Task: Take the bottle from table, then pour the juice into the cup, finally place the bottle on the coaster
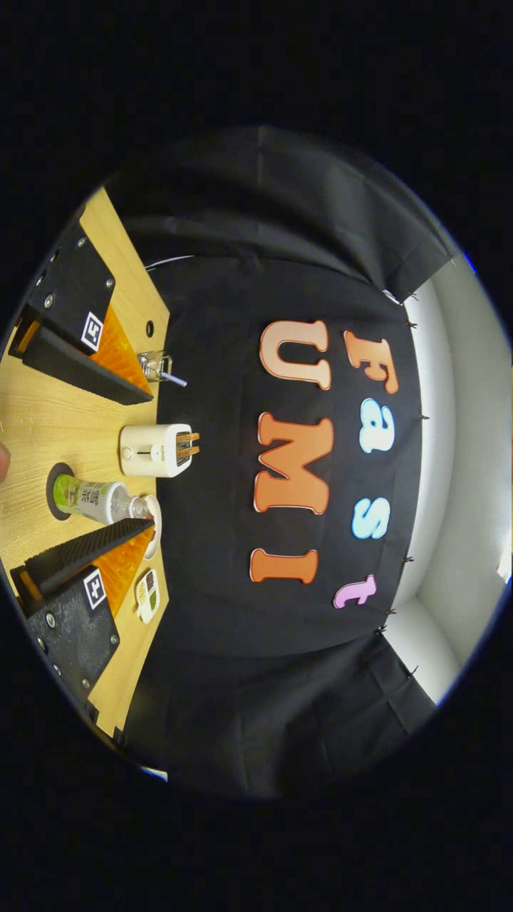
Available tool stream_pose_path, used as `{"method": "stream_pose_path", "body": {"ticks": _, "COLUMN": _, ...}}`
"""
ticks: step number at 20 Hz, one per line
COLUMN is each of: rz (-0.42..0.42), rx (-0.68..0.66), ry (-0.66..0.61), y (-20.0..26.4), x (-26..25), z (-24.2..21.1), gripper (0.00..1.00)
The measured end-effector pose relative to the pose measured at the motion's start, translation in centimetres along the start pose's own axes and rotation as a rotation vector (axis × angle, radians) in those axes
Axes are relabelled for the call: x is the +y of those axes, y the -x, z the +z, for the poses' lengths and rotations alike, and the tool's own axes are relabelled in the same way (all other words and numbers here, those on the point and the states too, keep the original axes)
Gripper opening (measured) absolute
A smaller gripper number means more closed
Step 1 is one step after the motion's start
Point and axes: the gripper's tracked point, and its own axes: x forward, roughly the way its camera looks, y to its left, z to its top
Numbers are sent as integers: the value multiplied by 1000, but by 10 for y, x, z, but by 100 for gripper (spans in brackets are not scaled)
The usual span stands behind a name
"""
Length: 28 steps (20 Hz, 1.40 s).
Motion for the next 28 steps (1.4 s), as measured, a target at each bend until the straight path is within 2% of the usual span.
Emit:
{"method": "stream_pose_path", "body": {"ticks": 4, "rz": 47, "rx": -54, "ry": -21, "y": 37, "x": 25, "z": 44, "gripper": 95}}
{"method": "stream_pose_path", "body": {"ticks": 8, "rz": 100, "rx": -82, "ry": -40, "y": 63, "x": 48, "z": 65, "gripper": 95}}
{"method": "stream_pose_path", "body": {"ticks": 15, "rz": 156, "rx": -107, "ry": -38, "y": 80, "x": 56, "z": 74, "gripper": 95}}
{"method": "stream_pose_path", "body": {"ticks": 19, "rz": 232, "rx": -65, "ry": -59, "y": 90, "x": 69, "z": 67, "gripper": 95}}
{"method": "stream_pose_path", "body": {"ticks": 23, "rz": 263, "rx": -80, "ry": -89, "y": 94, "x": 66, "z": 83, "gripper": 95}}
{"method": "stream_pose_path", "body": {"ticks": 28, "rz": 255, "rx": -101, "ry": -67, "y": 92, "x": 57, "z": 97, "gripper": 95}}
